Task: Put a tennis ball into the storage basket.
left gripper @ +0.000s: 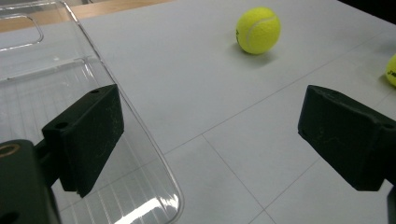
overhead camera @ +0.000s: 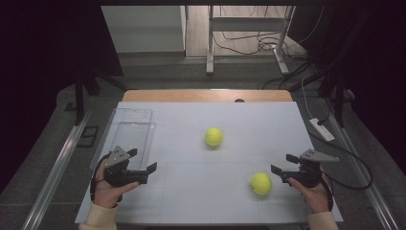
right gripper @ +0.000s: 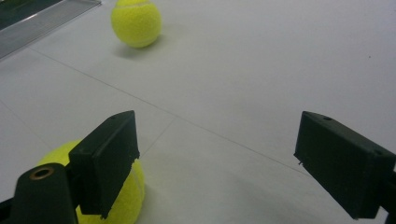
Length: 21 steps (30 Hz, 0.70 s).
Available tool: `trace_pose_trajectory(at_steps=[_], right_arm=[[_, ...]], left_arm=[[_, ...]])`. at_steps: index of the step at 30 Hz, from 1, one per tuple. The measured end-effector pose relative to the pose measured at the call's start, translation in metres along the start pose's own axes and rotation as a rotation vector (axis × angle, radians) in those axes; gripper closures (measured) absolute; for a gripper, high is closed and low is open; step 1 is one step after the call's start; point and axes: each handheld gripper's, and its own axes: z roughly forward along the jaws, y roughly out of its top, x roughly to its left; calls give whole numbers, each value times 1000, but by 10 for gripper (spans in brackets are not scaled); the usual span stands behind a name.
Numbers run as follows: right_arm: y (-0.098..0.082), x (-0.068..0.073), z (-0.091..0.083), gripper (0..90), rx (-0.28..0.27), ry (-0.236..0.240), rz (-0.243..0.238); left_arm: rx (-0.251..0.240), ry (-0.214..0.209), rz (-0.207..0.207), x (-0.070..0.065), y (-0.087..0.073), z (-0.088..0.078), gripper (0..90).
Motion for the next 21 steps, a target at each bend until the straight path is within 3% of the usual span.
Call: trace_pose_trajectory(at_steps=[21], right_arm=[[-2, -4, 4, 141, 11, 1, -2]], left_arm=[[6, -33, -4, -13, 10, 6, 77]])
